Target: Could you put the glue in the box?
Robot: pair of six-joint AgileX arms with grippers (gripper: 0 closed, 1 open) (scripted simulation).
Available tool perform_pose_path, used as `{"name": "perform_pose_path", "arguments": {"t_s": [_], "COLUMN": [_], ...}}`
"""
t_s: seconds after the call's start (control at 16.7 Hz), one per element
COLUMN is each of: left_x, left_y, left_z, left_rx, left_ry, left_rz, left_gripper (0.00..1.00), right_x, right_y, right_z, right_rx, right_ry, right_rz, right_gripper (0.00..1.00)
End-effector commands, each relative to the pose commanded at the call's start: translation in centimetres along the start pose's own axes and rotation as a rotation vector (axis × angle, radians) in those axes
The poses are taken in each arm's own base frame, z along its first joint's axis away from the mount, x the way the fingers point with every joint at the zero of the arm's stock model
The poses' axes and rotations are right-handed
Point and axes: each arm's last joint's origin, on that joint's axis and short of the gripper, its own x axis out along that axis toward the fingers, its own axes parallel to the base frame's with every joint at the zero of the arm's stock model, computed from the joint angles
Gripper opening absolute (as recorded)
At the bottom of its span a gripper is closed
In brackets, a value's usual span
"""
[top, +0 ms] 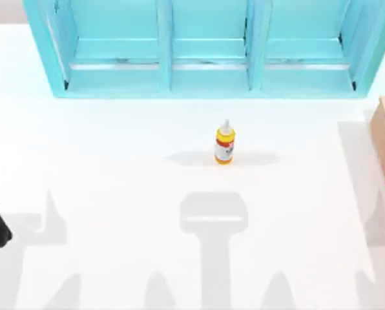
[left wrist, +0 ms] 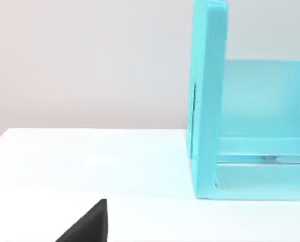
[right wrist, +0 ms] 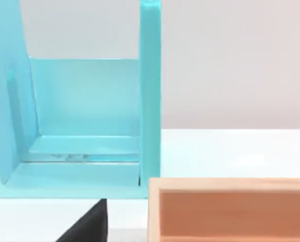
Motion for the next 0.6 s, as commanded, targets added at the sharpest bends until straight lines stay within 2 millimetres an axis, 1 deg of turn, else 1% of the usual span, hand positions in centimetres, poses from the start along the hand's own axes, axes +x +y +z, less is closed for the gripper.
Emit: {"name": "perform_pose_path", "arguments": {"t_s": [0.18,0.3,0.48,0.6], "left_x": [0.0,0.0,0.0,0.0], "left_y": [0.0,0.0,0.0,0.0], "left_z": [0.0,0.0,0.0,0.0], "left_rx": [0.000,0.000,0.000,0.000], "left_ry": [0.000,0.000,0.000,0.000], "left_rz": [0.000,0.000,0.000,0.000], "left_gripper": [1.00,1.00,1.00,1.00], "right_x": [0.0,0.2,0.8,1.8], "right_y": [0.0,0.2,0.7,1.1], "right_z": [0.1,0.8,2.5,4.0], "right_rx": [-0.005,-0.031,-0.102,-0.164], "right_ry": [0.004,0.027,0.093,0.152], "right_rz": [0.008,0.048,0.156,0.255], "right_gripper": [1.00,1.00,1.00,1.00]}}
